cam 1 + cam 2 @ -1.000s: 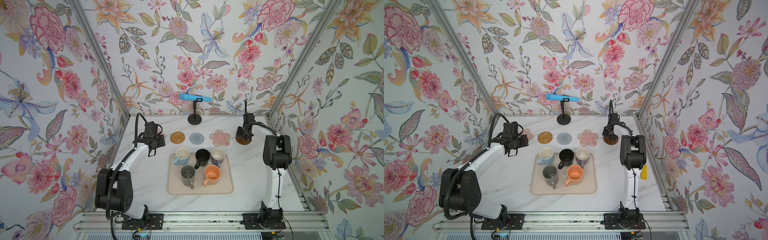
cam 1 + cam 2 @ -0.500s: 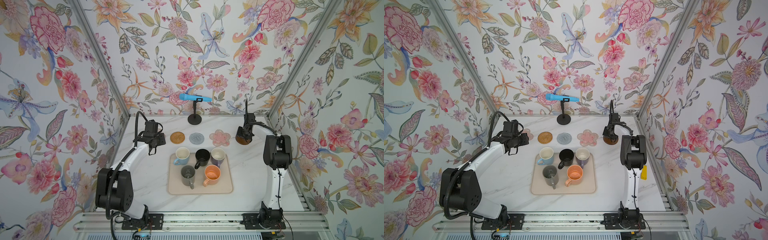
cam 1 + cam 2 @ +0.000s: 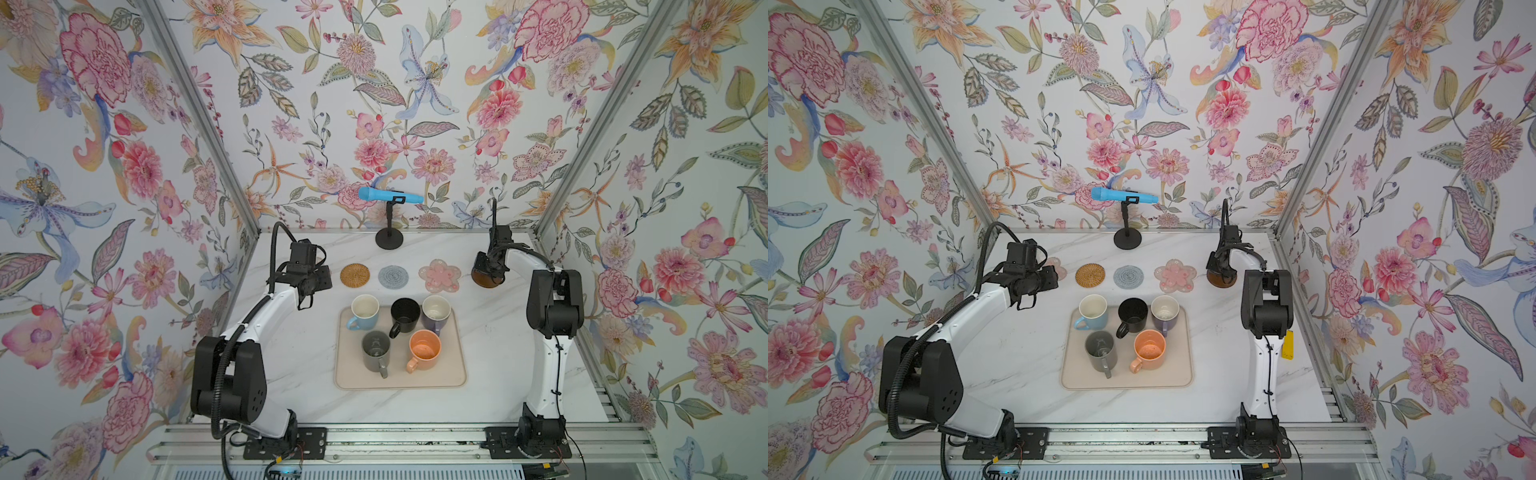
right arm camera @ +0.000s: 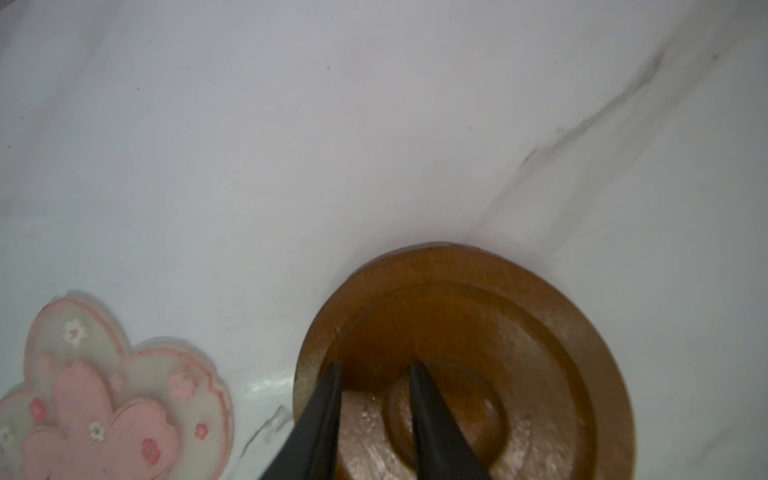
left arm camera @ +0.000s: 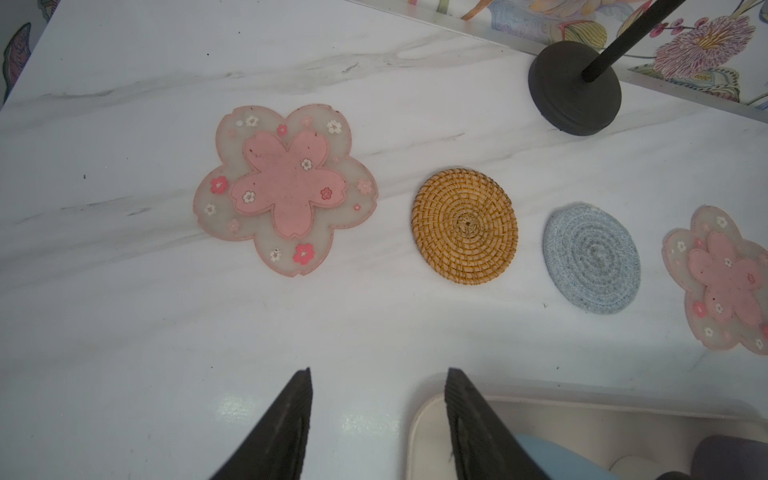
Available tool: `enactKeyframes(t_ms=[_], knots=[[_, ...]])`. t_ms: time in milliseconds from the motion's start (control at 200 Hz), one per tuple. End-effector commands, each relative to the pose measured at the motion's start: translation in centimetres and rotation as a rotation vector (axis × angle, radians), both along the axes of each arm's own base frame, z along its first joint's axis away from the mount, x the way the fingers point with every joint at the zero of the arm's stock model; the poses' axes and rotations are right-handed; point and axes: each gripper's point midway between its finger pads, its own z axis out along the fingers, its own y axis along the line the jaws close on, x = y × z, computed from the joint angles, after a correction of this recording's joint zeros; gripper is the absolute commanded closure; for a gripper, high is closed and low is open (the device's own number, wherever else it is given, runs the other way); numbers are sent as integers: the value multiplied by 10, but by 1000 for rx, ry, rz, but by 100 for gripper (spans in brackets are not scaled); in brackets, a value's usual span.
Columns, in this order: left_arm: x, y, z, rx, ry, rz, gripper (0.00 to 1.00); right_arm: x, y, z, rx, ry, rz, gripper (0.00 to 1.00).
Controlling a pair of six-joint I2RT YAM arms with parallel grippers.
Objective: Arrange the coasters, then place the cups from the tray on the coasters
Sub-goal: 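Drag the brown wooden coaster with the right gripper farther from the robot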
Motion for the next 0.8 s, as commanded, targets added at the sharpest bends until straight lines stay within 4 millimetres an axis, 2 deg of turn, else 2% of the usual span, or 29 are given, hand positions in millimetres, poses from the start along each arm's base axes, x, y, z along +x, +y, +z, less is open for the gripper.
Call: enactKeyframes(t_ms=[0,295,636,796], knots=[[3,-7,7,-14,-15,-7,45,-35,4,-26,7,134,5,67],[-1,-13,15,-18,-32,-20,45,-34,8,-10,12,105,-4,64],[-6,-10,22,-10,-44,-18,44,-61,10,-18,17,156,-23,66],[-7,-10,25,-9,-50,-20,44,-62,9,-15,17,150,-25,66]])
